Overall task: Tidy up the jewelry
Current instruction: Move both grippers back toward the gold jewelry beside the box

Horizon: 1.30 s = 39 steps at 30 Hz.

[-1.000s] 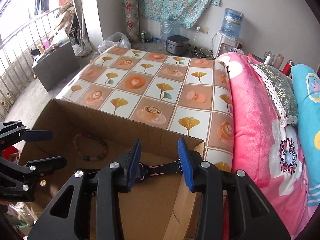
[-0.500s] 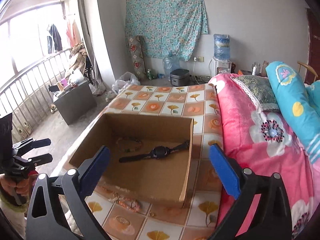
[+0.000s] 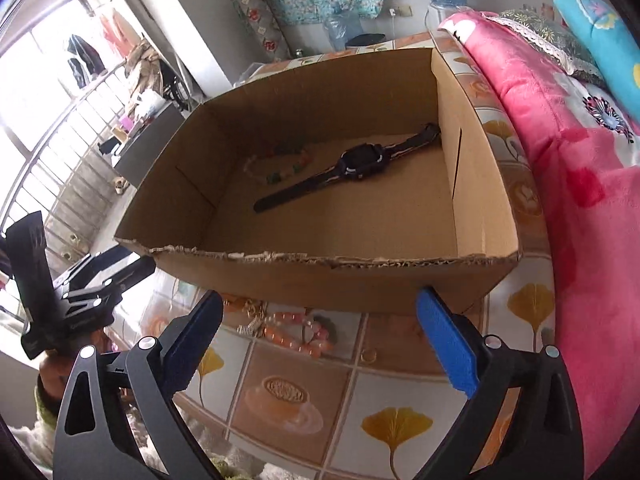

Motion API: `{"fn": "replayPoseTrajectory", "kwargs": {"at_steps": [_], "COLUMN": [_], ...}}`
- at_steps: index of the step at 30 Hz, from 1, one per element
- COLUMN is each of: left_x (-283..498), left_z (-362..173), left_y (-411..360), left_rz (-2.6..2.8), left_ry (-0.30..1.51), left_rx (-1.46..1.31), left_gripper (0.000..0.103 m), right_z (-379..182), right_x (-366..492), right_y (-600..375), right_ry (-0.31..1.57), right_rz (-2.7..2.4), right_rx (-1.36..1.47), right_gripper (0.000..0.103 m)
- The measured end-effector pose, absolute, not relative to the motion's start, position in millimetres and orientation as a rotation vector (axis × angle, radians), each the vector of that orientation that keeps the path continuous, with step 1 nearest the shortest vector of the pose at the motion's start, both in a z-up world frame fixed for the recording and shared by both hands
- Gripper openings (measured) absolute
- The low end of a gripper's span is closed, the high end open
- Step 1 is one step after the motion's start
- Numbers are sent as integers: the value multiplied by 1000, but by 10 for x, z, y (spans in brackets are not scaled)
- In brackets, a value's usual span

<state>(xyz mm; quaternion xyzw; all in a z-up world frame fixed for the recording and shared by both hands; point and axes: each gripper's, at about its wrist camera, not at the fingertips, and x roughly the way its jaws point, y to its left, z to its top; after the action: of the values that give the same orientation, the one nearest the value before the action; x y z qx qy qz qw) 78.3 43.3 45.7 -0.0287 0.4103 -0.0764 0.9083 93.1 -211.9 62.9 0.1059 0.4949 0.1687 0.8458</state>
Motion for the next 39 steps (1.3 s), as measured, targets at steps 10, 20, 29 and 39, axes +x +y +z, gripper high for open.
{"fn": "replayPoseTrajectory", "kwargs": {"at_steps": [10, 20, 29, 39], "left_x": [736, 343, 341, 373], "left_z": [400, -242, -308, -319], "left_y": [404, 48, 36, 69], "left_rz": [-192, -187, -162, -179], "left_ry": [827, 972, 961, 958], "left_rx": [-37, 138, 119, 113], "left_gripper": [86, 86, 96, 96], "right_z": [663, -15, -67, -1], "right_x": [888, 368, 227, 129], "right_y": [-2178, -2241, -2169, -2183], "right_ry": [1021, 1218, 1101, 1011], "right_rz": [268, 111, 123, 172], "right_rx": [212, 11, -83, -74], "right_gripper": [95, 96, 96, 96]}}
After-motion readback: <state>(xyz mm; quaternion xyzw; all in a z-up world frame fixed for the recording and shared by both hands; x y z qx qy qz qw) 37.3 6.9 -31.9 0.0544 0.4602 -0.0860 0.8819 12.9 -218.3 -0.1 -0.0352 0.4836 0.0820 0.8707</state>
